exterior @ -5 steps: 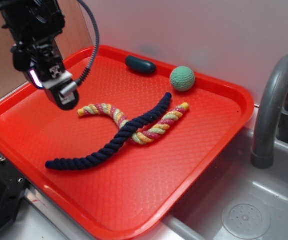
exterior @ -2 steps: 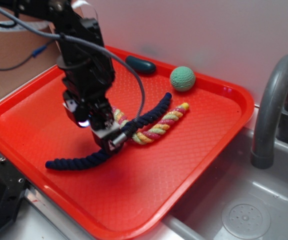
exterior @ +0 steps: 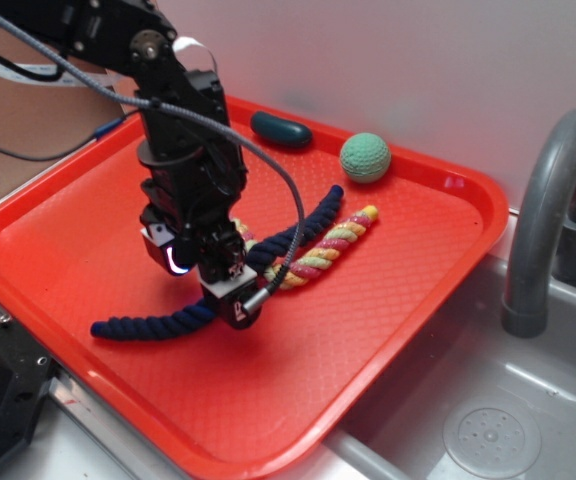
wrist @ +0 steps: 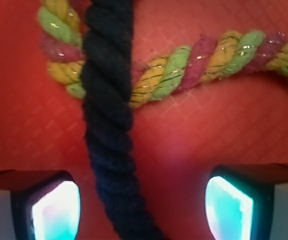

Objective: Grab the blue rope.

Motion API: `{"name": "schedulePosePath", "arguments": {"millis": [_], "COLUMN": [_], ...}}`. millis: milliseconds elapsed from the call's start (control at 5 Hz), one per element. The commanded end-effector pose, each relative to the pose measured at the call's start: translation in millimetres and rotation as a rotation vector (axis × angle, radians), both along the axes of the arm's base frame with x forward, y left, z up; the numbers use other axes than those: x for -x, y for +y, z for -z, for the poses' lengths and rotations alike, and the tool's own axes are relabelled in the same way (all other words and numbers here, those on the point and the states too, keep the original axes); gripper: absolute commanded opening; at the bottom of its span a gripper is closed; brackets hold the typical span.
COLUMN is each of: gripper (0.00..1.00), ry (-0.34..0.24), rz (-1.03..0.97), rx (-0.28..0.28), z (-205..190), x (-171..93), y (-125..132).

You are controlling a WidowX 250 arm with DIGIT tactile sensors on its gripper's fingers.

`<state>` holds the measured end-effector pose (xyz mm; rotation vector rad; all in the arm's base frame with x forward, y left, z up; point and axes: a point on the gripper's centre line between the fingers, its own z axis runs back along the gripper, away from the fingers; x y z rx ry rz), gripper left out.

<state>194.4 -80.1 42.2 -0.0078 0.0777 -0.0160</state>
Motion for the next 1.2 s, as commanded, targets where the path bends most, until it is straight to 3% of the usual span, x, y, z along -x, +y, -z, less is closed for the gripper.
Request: {"name": "schedulePosePath", "arguments": {"millis": [0, 200, 400, 600, 800, 1000], "gripper": [0.37, 0.00, 0.00, 0.00, 0.00, 0.00], "ry": [0.008, 0.002, -0.006, 0.041, 0.043, -0.013], "rz": [0.045, 0.053, 0.054, -0.017, -0.192, -0.323], "rx": [-0.045, -0.037, -0.030, -0.083, 0.004, 0.019], "z": [18.6, 18.7, 14.4, -18.3, -67.5, -117.7], "x": [-1.0, -1.4, -2.0, -4.1, -5.6, -4.0], "y": [-9.7, -12.9, -13.6, -2.4, 23.8, 48.2]}}
